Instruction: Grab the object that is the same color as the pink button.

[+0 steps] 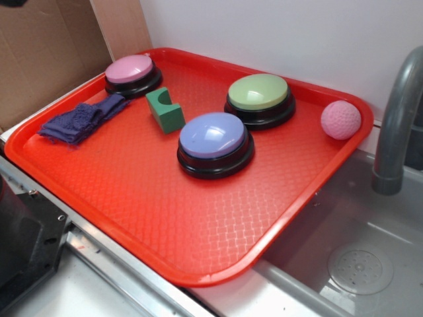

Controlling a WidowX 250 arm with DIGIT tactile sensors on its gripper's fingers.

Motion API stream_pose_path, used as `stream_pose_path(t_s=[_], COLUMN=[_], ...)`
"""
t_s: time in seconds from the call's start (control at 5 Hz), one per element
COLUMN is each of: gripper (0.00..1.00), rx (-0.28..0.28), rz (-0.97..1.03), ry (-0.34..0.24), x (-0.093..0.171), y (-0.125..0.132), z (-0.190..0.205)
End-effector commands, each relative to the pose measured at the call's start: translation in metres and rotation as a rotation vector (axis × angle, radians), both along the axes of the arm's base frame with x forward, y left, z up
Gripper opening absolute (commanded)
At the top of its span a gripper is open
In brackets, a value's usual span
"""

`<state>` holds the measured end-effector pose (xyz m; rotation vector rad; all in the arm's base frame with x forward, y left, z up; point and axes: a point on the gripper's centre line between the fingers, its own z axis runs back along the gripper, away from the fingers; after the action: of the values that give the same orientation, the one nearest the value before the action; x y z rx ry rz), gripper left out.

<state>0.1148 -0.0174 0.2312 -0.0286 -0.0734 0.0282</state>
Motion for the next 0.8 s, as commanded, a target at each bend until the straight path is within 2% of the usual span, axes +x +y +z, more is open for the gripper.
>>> stream_pose_path(t_s=[0.0,0.2,0.4,0.6], gripper=[1.0,1.0,1.0,1.0], rx=[0.041,0.062,0.128,0.129], rz=[-0.247,-0.372,-0.535,-0.696], ry=[0.005,0.003,0.011,-0.037], x=[0.056,0.086,0.126,0.155], y=[-0.011,-0.024,-0.045,-0.067], z=[-0.014,-0.026,-0.041,-0.064])
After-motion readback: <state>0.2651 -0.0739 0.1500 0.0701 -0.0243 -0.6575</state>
